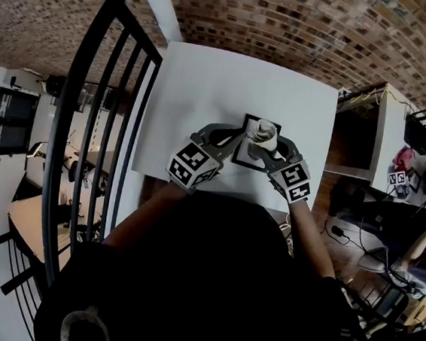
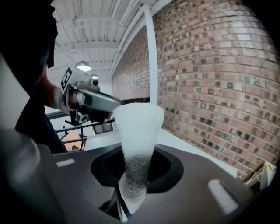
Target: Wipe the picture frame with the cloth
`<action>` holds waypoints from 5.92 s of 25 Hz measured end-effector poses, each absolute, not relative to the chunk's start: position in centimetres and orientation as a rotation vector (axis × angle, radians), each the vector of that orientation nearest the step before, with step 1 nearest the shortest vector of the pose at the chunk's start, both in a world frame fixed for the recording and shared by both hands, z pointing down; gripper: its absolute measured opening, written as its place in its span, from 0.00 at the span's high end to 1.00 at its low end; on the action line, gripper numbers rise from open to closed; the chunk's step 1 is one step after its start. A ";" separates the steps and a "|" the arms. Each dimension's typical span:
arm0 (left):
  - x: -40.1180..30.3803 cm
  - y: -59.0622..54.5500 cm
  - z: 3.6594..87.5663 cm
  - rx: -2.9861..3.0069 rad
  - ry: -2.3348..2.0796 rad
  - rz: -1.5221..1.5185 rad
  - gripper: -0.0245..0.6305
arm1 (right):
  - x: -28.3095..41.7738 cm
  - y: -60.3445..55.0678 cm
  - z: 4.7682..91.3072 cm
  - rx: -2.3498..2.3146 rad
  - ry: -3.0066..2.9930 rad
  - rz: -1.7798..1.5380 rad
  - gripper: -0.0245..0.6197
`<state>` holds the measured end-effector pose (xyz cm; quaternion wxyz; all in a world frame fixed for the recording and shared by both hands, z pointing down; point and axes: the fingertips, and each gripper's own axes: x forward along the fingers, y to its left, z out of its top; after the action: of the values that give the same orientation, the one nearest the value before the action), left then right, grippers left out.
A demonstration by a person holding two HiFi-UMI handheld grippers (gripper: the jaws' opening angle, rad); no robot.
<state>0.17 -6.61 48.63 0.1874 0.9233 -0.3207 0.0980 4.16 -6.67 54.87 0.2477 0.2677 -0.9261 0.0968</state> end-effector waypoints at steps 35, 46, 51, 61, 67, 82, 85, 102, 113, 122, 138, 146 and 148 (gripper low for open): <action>2.8 -3.0 57.6 2.422 -0.783 0.715 0.96 | 7.6 -10.5 74.7 0.116 -1.696 -0.155 0.80; 2.8 -3.8 58.6 2.420 -0.773 0.737 0.96 | 15.1 -11.0 75.9 0.246 -1.635 -0.026 0.80; 2.4 -3.3 58.6 2.418 -0.790 0.741 0.96 | 13.0 -11.3 74.9 0.257 -1.668 -0.050 0.80; 0.2 -2.4 58.5 2.393 -0.838 0.720 0.96 | 3.2 -9.7 73.7 0.133 -1.729 -0.165 0.80; -1.6 -1.5 58.7 2.362 -0.891 0.697 0.96 | 1.2 -8.8 74.9 0.074 -1.685 -0.217 0.80; -0.3 -2.2 58.6 2.415 -0.795 0.687 0.96 | 5.9 -8.8 76.5 0.110 -1.571 -0.148 0.80; 0.8 -2.4 58.5 2.435 -0.757 0.692 0.96 | 8.2 -8.5 76.6 0.138 -1.552 -0.111 0.80; 4.3 -1.3 57.9 2.458 -0.586 0.722 0.96 | 17.4 -7.2 76.3 0.300 -1.497 0.078 0.79; -0.2 -3.0 58.9 2.395 -0.714 0.724 0.96 | 6.8 -6.9 73.6 0.194 -1.633 -0.038 0.79; -3.5 -2.6 60.1 2.341 -0.810 0.720 0.96 | 1.1 -4.2 74.9 0.048 -1.620 -0.115 0.79; -2.0 -2.4 60.0 2.361 -0.732 0.727 0.96 | 7.2 -3.8 76.8 0.086 -1.507 -0.051 0.78; 1.2 -2.4 59.8 2.398 -0.637 0.756 0.96 | 12.8 -3.7 76.5 0.199 -1.494 0.049 0.78; 1.9 -2.4 59.9 2.405 -0.623 0.764 0.96 | 14.4 -3.6 76.7 0.227 -1.484 0.083 0.78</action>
<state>1.94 -2.43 59.90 0.2677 0.8915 -0.2308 0.2833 14.35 -3.63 76.71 0.7303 0.1032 -0.6742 0.0377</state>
